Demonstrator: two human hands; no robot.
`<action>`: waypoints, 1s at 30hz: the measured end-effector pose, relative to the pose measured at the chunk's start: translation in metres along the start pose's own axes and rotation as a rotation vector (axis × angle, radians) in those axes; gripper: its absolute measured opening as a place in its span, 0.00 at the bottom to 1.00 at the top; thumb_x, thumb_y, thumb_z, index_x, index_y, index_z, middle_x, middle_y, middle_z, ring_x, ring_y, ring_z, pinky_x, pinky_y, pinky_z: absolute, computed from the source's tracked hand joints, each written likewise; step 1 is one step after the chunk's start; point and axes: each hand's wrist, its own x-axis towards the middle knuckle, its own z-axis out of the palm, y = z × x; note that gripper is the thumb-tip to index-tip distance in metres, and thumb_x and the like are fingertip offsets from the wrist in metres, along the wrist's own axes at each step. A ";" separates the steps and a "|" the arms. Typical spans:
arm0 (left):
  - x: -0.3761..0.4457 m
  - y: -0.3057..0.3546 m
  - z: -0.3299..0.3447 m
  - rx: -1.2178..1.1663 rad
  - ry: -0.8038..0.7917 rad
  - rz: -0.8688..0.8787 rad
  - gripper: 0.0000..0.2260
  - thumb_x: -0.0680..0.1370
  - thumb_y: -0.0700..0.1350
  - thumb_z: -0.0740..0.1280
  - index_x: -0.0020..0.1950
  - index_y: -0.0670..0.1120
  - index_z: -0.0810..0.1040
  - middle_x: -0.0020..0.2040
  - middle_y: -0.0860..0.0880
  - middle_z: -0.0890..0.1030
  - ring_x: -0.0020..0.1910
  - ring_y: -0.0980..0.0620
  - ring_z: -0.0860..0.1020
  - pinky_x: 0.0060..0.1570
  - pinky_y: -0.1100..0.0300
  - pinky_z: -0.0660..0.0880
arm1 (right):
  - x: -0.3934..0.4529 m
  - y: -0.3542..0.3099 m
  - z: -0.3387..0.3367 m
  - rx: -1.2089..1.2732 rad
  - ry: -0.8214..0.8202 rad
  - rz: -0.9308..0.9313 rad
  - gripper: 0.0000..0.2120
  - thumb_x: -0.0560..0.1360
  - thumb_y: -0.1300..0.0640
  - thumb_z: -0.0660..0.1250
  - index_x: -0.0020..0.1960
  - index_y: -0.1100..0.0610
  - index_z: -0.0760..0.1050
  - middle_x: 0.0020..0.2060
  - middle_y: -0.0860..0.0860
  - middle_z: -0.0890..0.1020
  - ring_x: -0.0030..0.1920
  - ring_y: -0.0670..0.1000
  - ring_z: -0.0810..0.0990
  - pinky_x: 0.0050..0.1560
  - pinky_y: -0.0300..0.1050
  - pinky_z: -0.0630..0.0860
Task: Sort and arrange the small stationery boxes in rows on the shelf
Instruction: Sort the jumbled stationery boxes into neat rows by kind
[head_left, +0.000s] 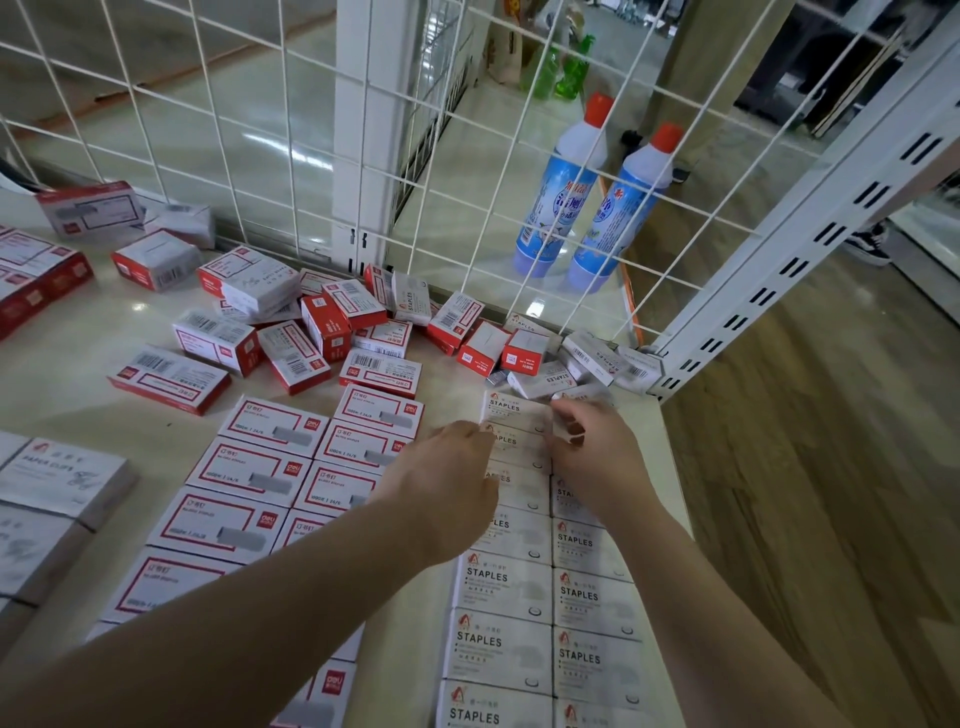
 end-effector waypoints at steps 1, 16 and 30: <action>-0.004 -0.002 -0.002 0.010 0.009 0.001 0.17 0.81 0.47 0.57 0.69 0.46 0.65 0.67 0.50 0.69 0.64 0.53 0.67 0.63 0.59 0.64 | -0.002 -0.003 0.000 0.012 -0.004 0.015 0.15 0.78 0.52 0.62 0.63 0.53 0.74 0.57 0.50 0.75 0.55 0.48 0.74 0.52 0.37 0.66; -0.055 -0.058 -0.043 0.214 0.061 -0.127 0.15 0.79 0.44 0.57 0.66 0.49 0.69 0.64 0.52 0.71 0.61 0.53 0.70 0.61 0.59 0.68 | -0.030 -0.069 0.003 -0.005 -0.061 -0.075 0.15 0.75 0.64 0.63 0.59 0.57 0.78 0.51 0.52 0.80 0.46 0.47 0.75 0.51 0.41 0.73; -0.066 -0.100 -0.055 0.212 0.008 -0.125 0.21 0.81 0.48 0.54 0.74 0.50 0.57 0.75 0.52 0.56 0.74 0.53 0.54 0.72 0.58 0.51 | -0.006 -0.120 0.035 -0.079 -0.072 -0.051 0.10 0.77 0.57 0.64 0.58 0.56 0.76 0.52 0.50 0.79 0.49 0.47 0.75 0.48 0.40 0.70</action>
